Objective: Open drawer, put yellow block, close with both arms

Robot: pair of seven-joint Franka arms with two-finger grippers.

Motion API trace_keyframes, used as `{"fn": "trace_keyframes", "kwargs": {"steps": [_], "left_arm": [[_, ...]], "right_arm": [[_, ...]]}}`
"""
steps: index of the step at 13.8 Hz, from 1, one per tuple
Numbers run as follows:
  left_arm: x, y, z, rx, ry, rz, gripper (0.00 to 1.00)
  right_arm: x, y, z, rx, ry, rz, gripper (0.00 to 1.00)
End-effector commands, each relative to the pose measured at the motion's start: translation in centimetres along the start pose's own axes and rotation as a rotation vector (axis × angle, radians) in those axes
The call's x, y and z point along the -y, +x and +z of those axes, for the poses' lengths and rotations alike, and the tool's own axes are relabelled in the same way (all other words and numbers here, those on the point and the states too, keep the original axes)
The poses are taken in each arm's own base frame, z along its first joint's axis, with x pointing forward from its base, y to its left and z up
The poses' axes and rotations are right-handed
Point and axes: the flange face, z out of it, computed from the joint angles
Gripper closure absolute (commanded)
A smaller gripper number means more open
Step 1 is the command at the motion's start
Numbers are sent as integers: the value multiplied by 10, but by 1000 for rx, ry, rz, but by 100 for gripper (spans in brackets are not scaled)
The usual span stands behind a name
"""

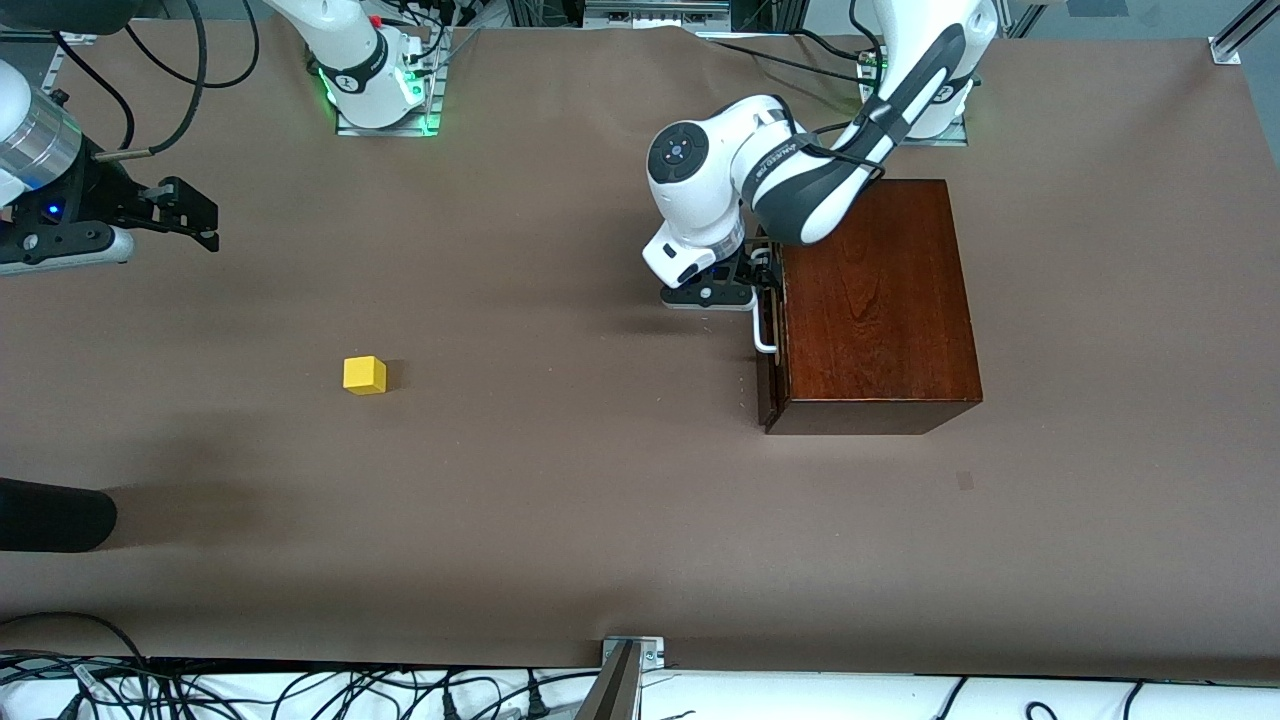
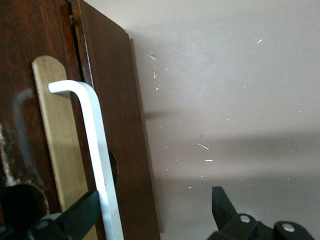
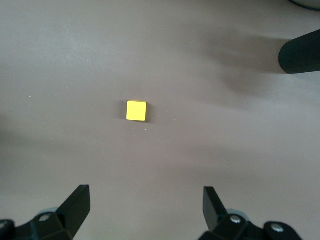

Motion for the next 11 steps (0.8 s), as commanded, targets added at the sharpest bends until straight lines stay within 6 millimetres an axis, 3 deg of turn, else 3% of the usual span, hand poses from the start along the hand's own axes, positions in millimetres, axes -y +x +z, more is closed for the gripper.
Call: {"fn": "trace_keyframes", "kwargs": {"steps": [1, 4, 11], "left_arm": [[-2, -5, 6, -26, 43, -10, 0], [3, -2, -10, -40, 48, -24, 0], [-25, -10, 18, -21, 11, 19, 0]], "right_arm": [[0, 0, -6, 5, 16, 12, 0], [0, 0, -7, 4, 16, 12, 0], [0, 0, -6, 5, 17, 12, 0]]}}
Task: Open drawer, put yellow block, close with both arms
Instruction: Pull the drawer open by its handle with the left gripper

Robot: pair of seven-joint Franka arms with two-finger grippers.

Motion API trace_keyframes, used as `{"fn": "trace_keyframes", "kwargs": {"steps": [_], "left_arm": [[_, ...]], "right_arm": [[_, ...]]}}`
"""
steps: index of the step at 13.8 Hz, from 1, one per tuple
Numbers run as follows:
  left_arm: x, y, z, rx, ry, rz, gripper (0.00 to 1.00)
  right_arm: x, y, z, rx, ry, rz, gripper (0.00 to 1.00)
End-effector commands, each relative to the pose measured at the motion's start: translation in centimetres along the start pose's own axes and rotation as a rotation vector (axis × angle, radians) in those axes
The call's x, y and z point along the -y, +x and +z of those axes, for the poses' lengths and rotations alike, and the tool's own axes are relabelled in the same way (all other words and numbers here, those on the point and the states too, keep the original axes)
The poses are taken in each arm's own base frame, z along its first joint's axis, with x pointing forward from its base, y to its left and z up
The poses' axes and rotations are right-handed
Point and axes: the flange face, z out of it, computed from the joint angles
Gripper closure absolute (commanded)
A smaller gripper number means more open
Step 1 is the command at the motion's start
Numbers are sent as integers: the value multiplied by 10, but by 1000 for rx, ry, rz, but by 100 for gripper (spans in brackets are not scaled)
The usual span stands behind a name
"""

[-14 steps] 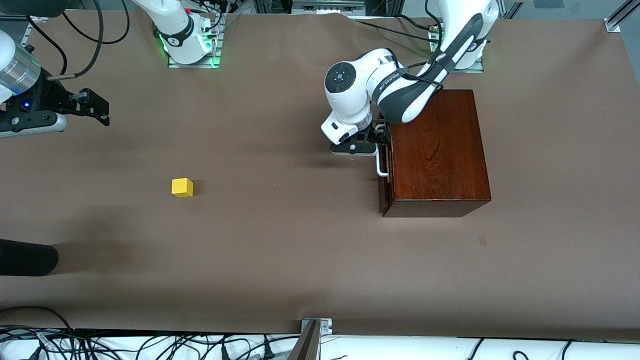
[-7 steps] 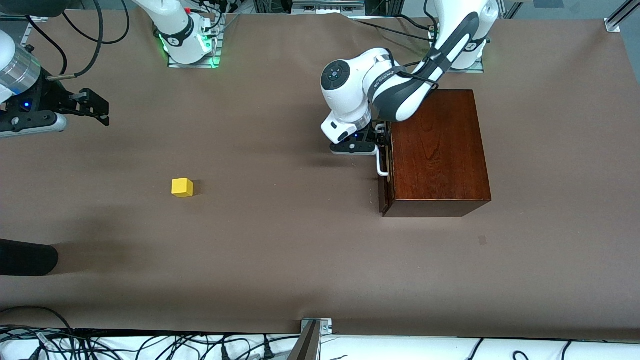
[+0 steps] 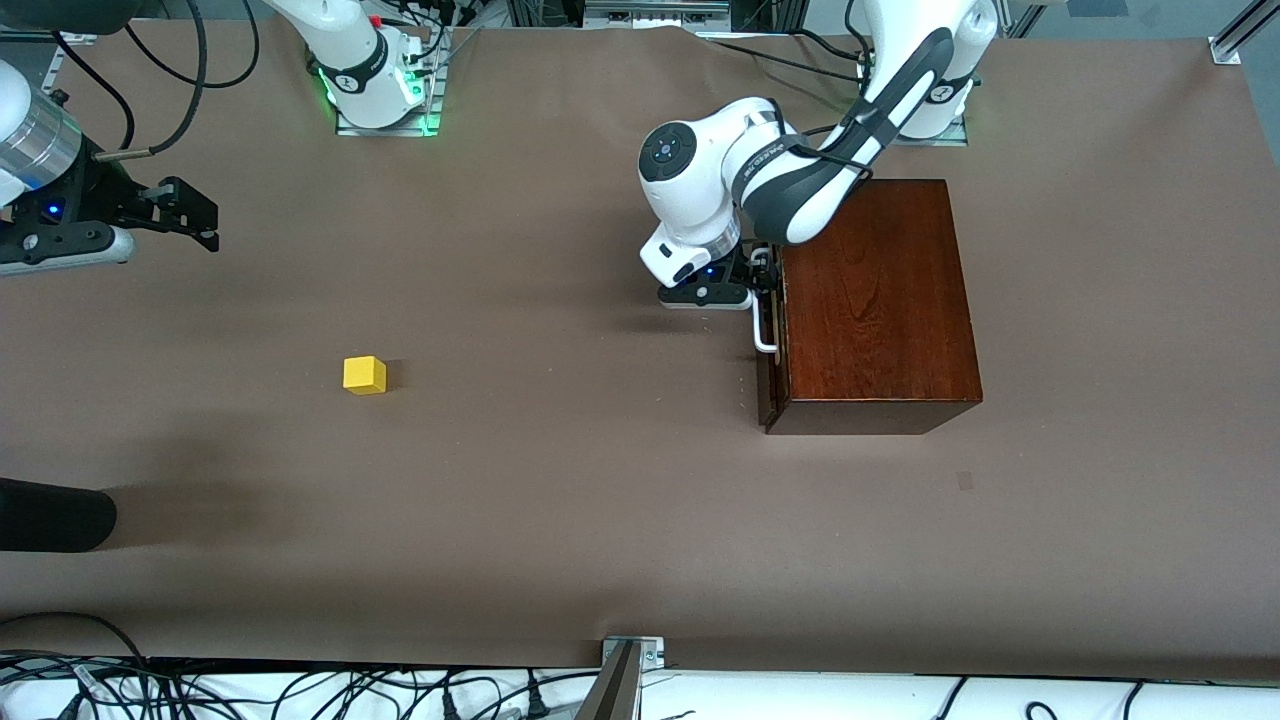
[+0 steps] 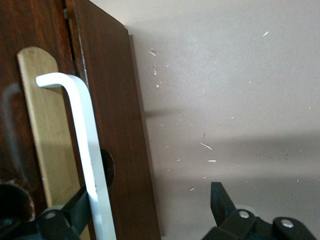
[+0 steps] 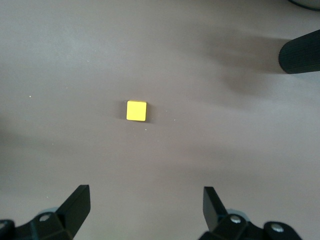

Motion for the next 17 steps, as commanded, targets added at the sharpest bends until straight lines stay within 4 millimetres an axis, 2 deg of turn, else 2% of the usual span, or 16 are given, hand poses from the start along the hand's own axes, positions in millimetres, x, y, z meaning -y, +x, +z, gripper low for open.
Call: {"fn": "trace_keyframes", "kwargs": {"steps": [1, 4, 6, 8, 10, 13, 16, 17], "left_arm": [[-18, -5, 8, -23, -11, 6, 0], [-28, 0, -10, -41, -46, -9, 0], [-47, 3, -27, -59, -81, -9, 0], [-59, 6, -30, -46, -112, -13, 0], [-78, -3, -25, 8, -145, -12, 0], [-82, 2, -32, 5, -167, -13, 0], [-91, 9, -60, -32, -211, -14, 0], [-91, 9, -60, -31, -212, -14, 0]], "right_arm": [[0, 0, -7, 4, 17, 12, 0], [0, 0, -7, 4, 17, 14, 0], [1, 0, -8, 0, 22, 11, 0], [1, 0, -7, 1, 23, 11, 0], [1, 0, -7, 3, 23, 11, 0], [1, 0, -7, 4, 24, 13, 0], [1, 0, -7, 3, 23, 11, 0], [1, 0, -7, 4, 24, 11, 0]]}}
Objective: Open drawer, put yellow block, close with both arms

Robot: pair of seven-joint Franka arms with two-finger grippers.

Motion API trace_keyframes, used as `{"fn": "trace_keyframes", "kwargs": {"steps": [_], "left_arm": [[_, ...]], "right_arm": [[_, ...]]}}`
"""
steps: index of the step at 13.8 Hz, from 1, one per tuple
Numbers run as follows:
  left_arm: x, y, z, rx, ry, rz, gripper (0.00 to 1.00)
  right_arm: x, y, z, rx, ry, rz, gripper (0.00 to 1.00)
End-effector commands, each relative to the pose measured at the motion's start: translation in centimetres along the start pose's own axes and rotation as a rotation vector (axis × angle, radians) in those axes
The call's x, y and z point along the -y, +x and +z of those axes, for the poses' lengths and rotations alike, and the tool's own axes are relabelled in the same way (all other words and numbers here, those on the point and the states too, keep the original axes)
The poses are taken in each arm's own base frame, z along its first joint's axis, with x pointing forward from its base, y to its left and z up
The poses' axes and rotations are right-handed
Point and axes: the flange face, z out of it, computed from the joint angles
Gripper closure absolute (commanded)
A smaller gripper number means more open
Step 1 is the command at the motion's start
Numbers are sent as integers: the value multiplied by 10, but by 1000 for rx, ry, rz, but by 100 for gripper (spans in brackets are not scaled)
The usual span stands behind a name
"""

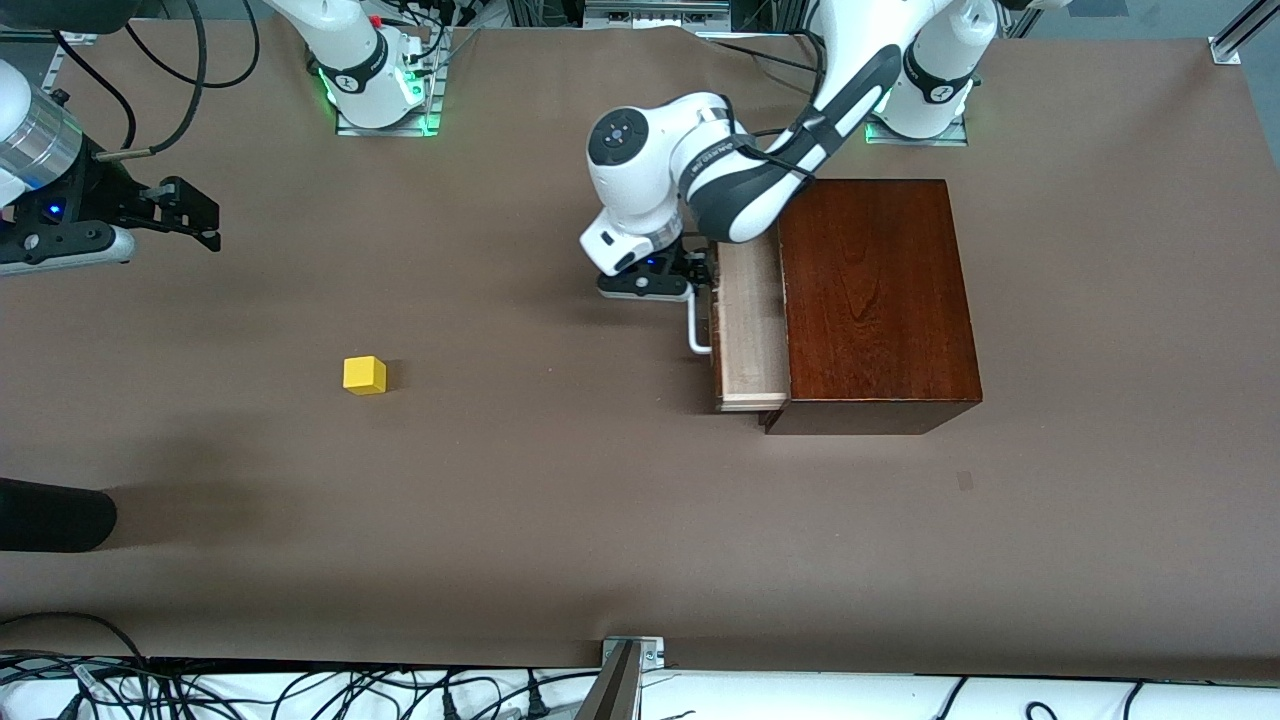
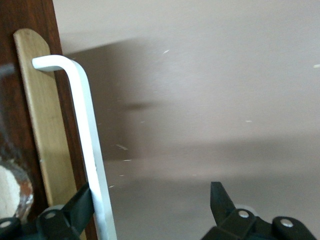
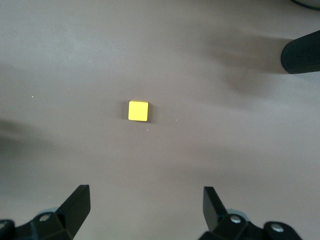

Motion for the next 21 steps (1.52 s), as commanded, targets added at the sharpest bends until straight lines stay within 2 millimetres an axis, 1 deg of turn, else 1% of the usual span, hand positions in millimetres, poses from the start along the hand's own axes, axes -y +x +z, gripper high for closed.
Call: {"fn": "trace_keyframes", "kwargs": {"steps": [1, 4, 5, 6, 7, 8, 9, 10, 11, 12, 13, 14, 15, 16, 17, 18, 19, 20, 21], "left_arm": [[-18, 6, -10, 1, -47, -1, 0], [-24, 5, -11, -1, -54, -1, 0], [-25, 5, -17, -7, -60, 0, 0], [-24, 10, -29, -20, -69, -3, 0], [-22, 11, -43, -25, -73, -11, 0], [-16, 12, -67, -21, -79, -27, 0], [-3, 16, -90, -8, -69, -46, 0], [14, 19, -121, -5, -52, -54, 0], [41, 30, -145, -4, -26, -61, 0], [76, 40, -162, 12, 16, -32, 0], [118, 53, -178, 24, 43, 16, 0], [158, 64, -192, 30, 56, 43, 0], [195, 74, -203, 33, 66, 60, 0], [227, 83, -210, 37, 72, 90, 0], [260, 90, -219, 29, 73, 95, 0], [301, 101, -220, 42, 66, 79, 0], [332, 101, -229, 57, 26, 53, 0], [361, 97, -239, 65, -27, 1, 0], [394, 96, -240, 83, -66, -66, 0]], "right_arm": [[0, -1, -6, 5, 17, 12, 0], [0, 0, -6, 6, 17, 6, 0], [1, 0, -6, 6, 17, 5, 0], [1, 0, -6, 6, 17, 5, 0], [1, 0, -6, 6, 17, 5, 0], [1, 0, -6, 6, 15, 5, 0], [1, 0, -6, 6, 15, 5, 0], [1, 0, -6, 6, 15, 3, 0], [0, 0, -7, 4, 12, -5, 0], [4, 2, -8, -7, 14, 5, 0], [5, 5, -5, -1, 12, 0, 0], [4, 12, 7, 4, 18, -1, 0], [11, 35, 49, 61, 21, -28, 0], [25, 57, 101, 150, 11, -42, 0], [22, 63, 114, 173, 22, -45, 0], [14, 63, 115, 166, 26, -56, 0], [12, 66, 124, 170, 30, -94, 0], [13, 73, 145, 183, 34, -114, 0], [15, 77, 167, 192, 45, -112, 0]]}}
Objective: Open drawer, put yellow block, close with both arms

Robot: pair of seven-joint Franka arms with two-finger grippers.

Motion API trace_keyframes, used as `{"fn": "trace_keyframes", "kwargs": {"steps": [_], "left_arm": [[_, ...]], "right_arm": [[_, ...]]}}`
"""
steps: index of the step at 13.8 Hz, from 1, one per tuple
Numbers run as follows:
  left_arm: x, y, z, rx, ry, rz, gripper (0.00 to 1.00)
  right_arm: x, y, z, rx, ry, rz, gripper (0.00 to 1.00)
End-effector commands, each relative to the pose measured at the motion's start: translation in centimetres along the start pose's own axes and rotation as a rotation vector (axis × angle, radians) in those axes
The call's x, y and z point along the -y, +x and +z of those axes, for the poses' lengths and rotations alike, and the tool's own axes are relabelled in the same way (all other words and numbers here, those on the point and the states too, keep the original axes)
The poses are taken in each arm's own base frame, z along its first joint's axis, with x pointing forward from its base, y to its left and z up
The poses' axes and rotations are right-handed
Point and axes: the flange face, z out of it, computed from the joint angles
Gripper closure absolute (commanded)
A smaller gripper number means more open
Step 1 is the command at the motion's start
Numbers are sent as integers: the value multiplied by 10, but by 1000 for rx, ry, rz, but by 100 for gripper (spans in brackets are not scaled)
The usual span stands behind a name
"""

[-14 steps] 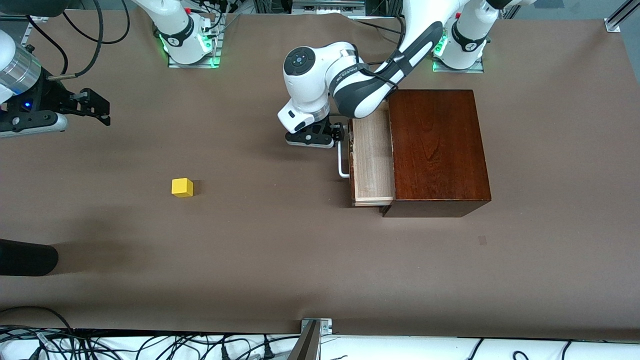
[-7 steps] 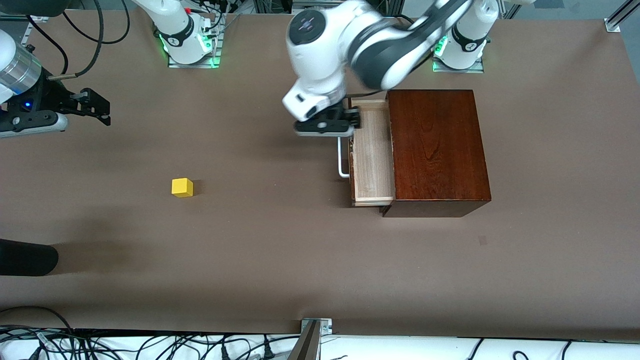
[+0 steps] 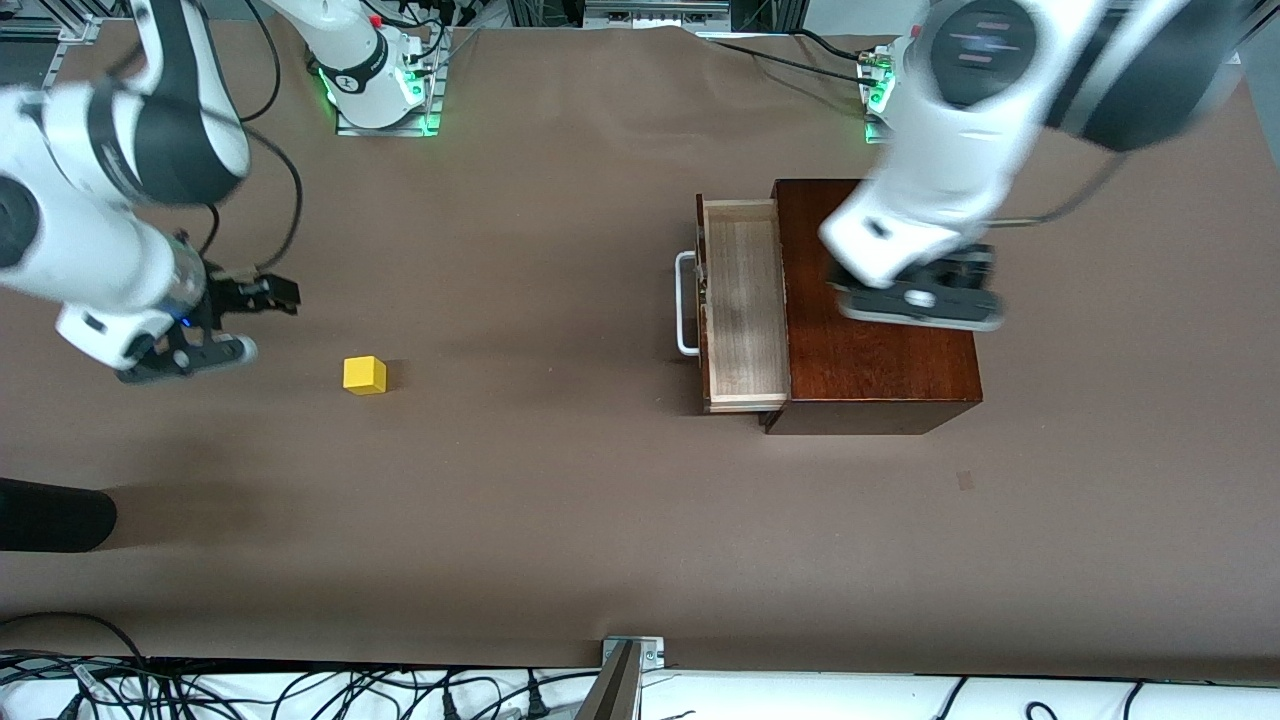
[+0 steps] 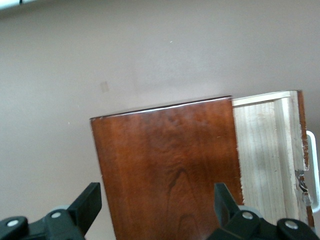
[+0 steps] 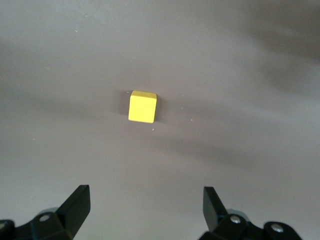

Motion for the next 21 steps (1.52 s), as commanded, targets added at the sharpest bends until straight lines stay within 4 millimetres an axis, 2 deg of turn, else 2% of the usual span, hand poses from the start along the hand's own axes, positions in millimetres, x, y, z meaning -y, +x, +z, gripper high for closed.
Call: {"fn": "trace_keyframes", "kwargs": {"steps": [1, 3, 4, 5, 6, 9, 11, 15, 16, 17, 18, 19, 20, 21], "left_arm": [[71, -26, -19, 16, -82, -63, 0], [122, -40, -9, 3, -107, 37, 0], [142, -48, -3, -27, -110, 11, 0], [161, -59, -1, -95, -118, -22, 0], [169, -63, 1, -146, -118, -34, 0], [179, -66, 8, -102, -118, -62, 0], [186, -67, 7, -34, -119, -63, 0], [184, -69, 6, -25, -119, -55, 0], [184, -69, 5, -23, -119, -53, 0], [184, -69, 6, -20, -119, -53, 0], [182, -69, 4, -23, -119, -50, 0], [181, -69, 5, -22, -118, -47, 0], [182, -69, 4, -24, -117, -43, 0], [182, -68, 4, -26, -117, -41, 0]], "right_arm": [[0, 17, 28, -22, 43, -11, 0], [1, 23, 71, -56, 55, -1, 0], [2, 24, 94, -64, 54, 12, 0], [3, 27, 120, -69, 52, 42, 0], [4, 29, 141, -72, 50, 48, 0], [0, 32, 189, -87, 50, 67, 0], [3, 20, 219, -130, 79, 104, 0], [5, 19, 237, -133, 80, 151, 0], [6, 19, 237, -131, 81, 151, 5], [6, 19, 239, -128, 81, 151, 20], [6, 19, 240, -126, 81, 153, 44], [7, 21, 242, -123, 82, 154, 75], [8, 22, 240, -128, 82, 152, 100], [7, 24, 237, -132, 81, 152, 100]]}}
